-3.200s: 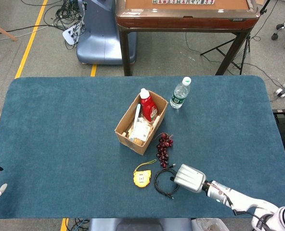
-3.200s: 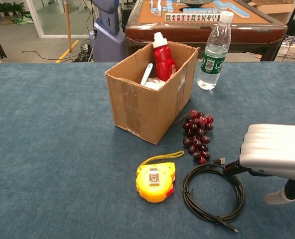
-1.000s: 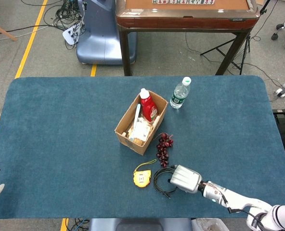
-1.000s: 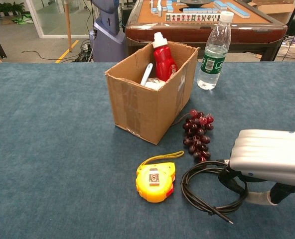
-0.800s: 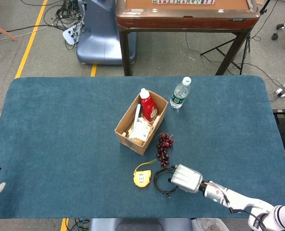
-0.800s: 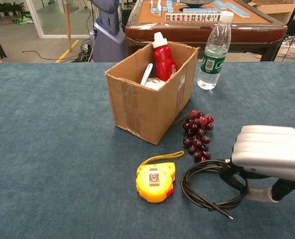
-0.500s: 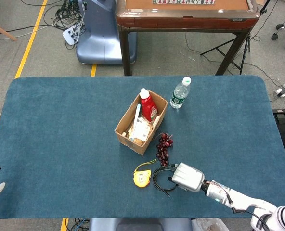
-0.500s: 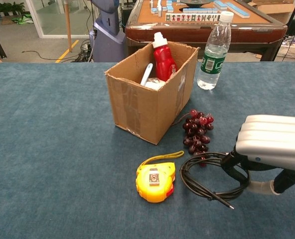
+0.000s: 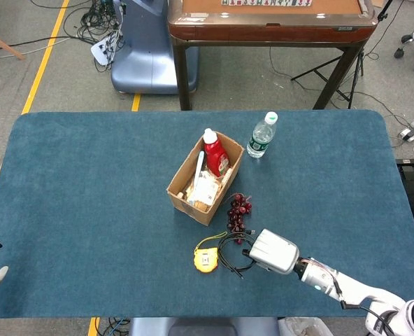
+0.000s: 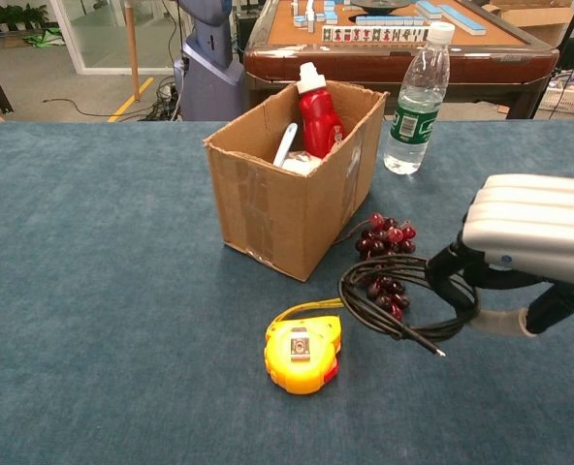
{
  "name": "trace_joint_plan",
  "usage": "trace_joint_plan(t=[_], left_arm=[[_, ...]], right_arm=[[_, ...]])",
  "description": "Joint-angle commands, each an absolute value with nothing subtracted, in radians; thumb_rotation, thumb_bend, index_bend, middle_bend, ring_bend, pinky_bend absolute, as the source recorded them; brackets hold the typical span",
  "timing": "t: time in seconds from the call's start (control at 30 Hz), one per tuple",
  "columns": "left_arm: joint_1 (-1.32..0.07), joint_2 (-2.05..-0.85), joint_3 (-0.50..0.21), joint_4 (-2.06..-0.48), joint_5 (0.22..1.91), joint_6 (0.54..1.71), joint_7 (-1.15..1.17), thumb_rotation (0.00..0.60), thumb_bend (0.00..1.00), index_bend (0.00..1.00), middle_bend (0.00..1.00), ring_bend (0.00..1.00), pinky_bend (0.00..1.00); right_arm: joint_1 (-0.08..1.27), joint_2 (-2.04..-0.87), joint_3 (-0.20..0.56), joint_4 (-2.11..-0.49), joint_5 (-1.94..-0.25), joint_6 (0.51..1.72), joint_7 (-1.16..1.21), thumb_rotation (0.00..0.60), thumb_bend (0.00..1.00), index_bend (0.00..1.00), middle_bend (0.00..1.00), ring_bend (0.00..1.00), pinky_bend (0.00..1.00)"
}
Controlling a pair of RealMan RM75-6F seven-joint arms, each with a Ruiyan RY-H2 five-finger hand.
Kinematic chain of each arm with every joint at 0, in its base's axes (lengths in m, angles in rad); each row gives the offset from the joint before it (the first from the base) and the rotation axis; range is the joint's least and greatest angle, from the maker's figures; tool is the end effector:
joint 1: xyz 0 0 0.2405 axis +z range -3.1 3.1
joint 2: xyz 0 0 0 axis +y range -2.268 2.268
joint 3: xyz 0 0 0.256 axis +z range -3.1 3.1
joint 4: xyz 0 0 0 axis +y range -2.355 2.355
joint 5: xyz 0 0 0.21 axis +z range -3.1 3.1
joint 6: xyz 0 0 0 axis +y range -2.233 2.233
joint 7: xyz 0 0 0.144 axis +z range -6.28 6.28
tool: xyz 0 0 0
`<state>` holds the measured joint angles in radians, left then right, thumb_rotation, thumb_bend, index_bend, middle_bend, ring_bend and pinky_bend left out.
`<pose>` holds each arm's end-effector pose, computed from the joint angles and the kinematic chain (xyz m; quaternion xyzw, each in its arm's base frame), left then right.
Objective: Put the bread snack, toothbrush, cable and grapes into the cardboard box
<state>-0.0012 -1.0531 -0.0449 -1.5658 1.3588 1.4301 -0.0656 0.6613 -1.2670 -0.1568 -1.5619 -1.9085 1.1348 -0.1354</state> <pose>-0.3600 0.1500 0.1883 -0.5429 -0.4416 -0.3126 0.6422 -0.1811 -0.2414 0.0309 0.8881 -0.1403 0.3606 0.2483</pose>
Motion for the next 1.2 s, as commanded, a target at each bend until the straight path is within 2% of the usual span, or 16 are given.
trace_joint_plan(t=[0.03,0.67,1.2], left_arm=[[-0.001,-1.053,-0.045,-1.566,1.358,1.429,-0.066,0.600,0.21,0.39,0.41,0.32,0.49],[-0.002,-1.053,-0.044,-1.560,1.358,1.425,-0.070,0.600,0.21,0.39,0.41,0.32,0.49],[-0.002,-1.052,-0.045,-1.560,1.357,1.424,-0.082,0.600,0.21,0.39,0.41,0.32,0.49]], right_arm=[[0.663,-1.249,-0.136,-1.590,-1.911,1.151,-0.152,0.600,0.51,0.68,1.00,1.00,1.00],[0.671,-1.150,-0.007,-1.742,-1.876,1.194,-0.258,0.600,0.51,0.68,1.00,1.00,1.00],[0.749,-1.180,0.157,-1.724,-1.651,1.066,-0.327,0.600,0.51,0.68,1.00,1.00,1.00]])
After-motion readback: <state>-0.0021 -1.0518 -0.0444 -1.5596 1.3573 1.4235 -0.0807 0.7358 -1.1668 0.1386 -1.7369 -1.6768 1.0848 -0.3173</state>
